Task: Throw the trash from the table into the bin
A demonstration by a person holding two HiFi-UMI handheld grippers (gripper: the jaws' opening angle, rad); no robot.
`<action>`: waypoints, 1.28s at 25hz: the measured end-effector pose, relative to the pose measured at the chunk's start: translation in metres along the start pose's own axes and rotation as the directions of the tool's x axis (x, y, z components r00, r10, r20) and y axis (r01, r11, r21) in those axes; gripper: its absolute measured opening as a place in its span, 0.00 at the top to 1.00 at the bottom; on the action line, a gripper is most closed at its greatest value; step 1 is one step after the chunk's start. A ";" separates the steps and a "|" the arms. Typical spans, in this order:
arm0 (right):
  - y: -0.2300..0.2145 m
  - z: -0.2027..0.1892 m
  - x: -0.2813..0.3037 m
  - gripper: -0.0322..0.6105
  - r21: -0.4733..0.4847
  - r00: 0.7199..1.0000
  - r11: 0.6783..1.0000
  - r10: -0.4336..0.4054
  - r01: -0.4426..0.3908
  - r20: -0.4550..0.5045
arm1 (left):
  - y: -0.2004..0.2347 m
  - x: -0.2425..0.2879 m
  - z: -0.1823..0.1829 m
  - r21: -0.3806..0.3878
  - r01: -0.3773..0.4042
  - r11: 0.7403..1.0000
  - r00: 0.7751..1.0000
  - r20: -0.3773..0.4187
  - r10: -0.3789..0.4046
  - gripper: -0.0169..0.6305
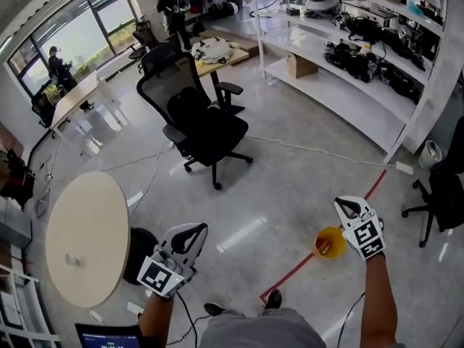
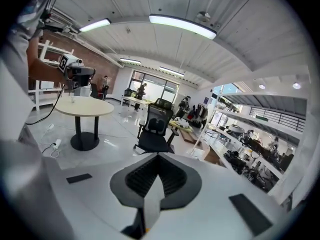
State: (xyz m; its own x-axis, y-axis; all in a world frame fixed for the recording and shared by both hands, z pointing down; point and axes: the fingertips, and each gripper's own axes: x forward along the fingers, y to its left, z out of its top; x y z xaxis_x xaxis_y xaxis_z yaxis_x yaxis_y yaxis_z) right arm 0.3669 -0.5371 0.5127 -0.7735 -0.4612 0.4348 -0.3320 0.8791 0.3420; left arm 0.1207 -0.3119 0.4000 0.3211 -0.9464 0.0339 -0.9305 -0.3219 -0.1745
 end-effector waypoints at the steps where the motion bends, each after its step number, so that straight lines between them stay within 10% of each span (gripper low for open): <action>1: 0.008 0.013 0.009 0.94 -0.016 1.000 1.000 0.018 -0.018 0.012 | 0.008 -0.010 0.000 -0.002 -0.025 1.000 1.000 -0.007 0.025 0.91; 17: 0.199 0.216 0.129 0.94 -0.237 0.961 0.943 0.263 -0.236 0.088 | 0.146 -0.234 -0.020 -0.044 -0.324 0.945 0.946 0.010 0.325 0.91; 32: 0.471 0.424 0.222 0.94 -0.473 0.855 0.790 0.501 -0.390 0.134 | 0.246 -0.531 -0.060 -0.035 -0.583 0.812 0.812 0.007 0.583 0.91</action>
State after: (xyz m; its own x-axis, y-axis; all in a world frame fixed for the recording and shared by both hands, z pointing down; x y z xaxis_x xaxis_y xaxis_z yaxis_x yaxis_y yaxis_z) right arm -0.1898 -0.1743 0.4169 -0.8998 0.0625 0.4317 0.2942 0.8177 0.4948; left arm -0.2892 0.1100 0.3977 -0.2806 -0.9564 -0.0815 -0.9488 0.2892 -0.1271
